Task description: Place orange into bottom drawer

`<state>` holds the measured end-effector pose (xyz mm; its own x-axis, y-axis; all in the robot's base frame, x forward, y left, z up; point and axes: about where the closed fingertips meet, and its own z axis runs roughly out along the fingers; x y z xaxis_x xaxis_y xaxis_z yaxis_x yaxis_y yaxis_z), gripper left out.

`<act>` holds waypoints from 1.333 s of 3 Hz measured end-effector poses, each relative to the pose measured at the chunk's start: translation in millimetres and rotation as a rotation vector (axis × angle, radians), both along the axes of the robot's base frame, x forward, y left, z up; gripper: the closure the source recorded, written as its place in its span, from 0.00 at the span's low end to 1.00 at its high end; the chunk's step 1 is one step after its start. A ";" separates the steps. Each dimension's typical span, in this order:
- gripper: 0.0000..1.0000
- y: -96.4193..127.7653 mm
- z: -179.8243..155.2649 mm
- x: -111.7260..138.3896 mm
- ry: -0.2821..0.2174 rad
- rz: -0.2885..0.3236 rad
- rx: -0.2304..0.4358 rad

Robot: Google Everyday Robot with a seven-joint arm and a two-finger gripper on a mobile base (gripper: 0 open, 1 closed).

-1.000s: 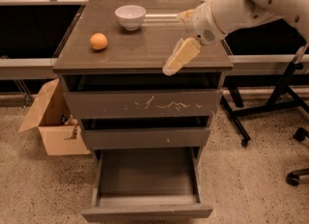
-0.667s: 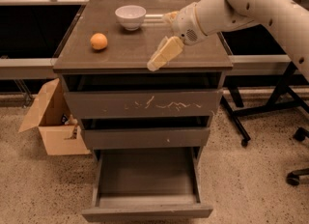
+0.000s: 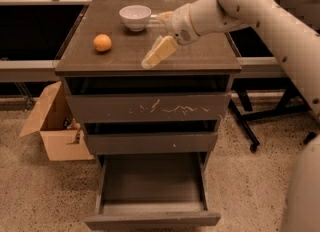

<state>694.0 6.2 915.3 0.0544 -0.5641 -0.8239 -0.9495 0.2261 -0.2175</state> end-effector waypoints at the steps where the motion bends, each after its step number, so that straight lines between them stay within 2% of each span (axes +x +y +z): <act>1: 0.00 50.7 -13.1 53.1 -0.002 0.016 0.079; 2: 0.00 91.7 -23.3 84.0 0.016 0.009 0.126; 3: 0.00 127.8 -32.1 95.3 0.051 0.019 0.147; 4: 0.00 143.8 -40.7 99.0 0.102 0.008 0.152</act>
Offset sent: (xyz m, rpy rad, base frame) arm 0.1132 0.1066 -0.0245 0.1626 0.0108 -0.0146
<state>793.0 149.9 874.6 -0.0301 -0.4328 -0.9010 -0.9668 0.2414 -0.0837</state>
